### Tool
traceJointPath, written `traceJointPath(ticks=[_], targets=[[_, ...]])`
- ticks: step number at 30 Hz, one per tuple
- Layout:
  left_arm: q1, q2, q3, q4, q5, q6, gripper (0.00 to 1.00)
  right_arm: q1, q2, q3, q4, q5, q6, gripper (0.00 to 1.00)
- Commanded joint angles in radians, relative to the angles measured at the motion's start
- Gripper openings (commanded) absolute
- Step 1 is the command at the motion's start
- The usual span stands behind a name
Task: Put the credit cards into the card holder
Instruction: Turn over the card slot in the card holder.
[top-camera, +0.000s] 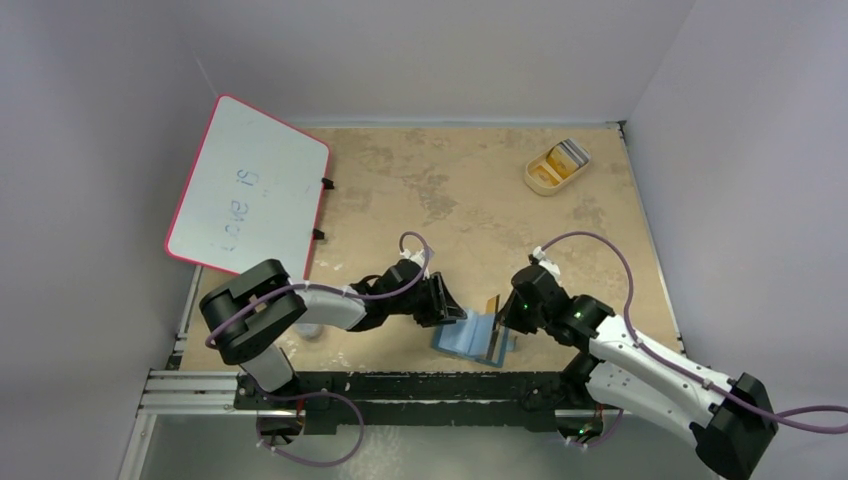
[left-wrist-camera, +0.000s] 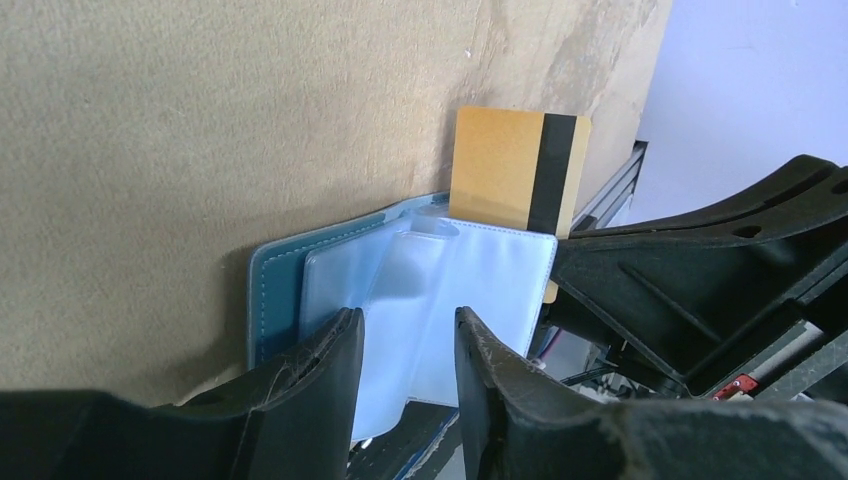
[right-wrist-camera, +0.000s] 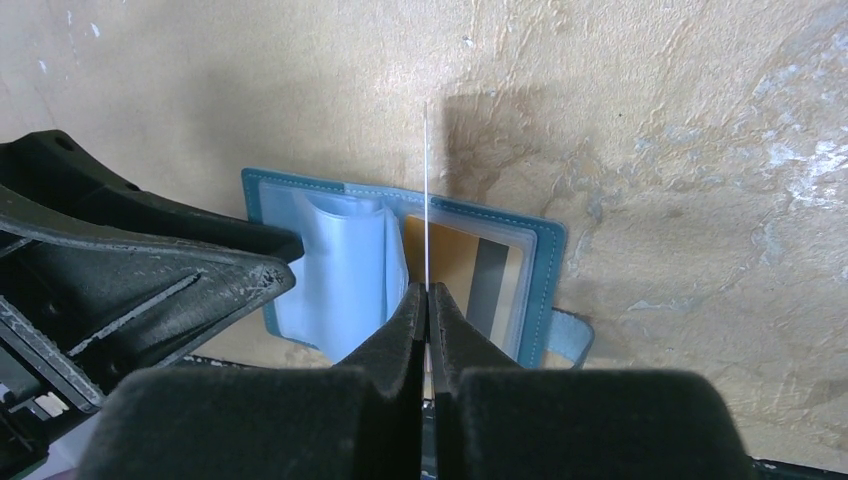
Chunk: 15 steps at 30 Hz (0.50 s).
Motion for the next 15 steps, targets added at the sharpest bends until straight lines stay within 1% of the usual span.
traceJointPath(ticks=[1, 3, 6, 10, 15], targets=[[-0.022, 0.008, 0.051, -0.02, -0.029, 0.044, 0.39, 0.002, -0.014, 0.001, -0.022, 0.033, 0.014, 0.0], [-0.029, 0.015, 0.062, -0.036, -0.04, 0.051, 0.39, 0.002, -0.02, 0.019, -0.045, 0.035, 0.013, 0.0], [-0.038, 0.016, 0.092, -0.147, -0.096, 0.084, 0.39, 0.002, -0.025, 0.075, -0.095, 0.07, -0.01, 0.0], [-0.046, 0.007, 0.119, -0.24, -0.159, 0.104, 0.39, 0.001, -0.017, 0.171, -0.164, 0.104, -0.017, 0.0], [-0.047, 0.014, 0.127, -0.261, -0.178, 0.105, 0.39, 0.002, -0.024, 0.279, -0.241, 0.136, -0.011, 0.0]])
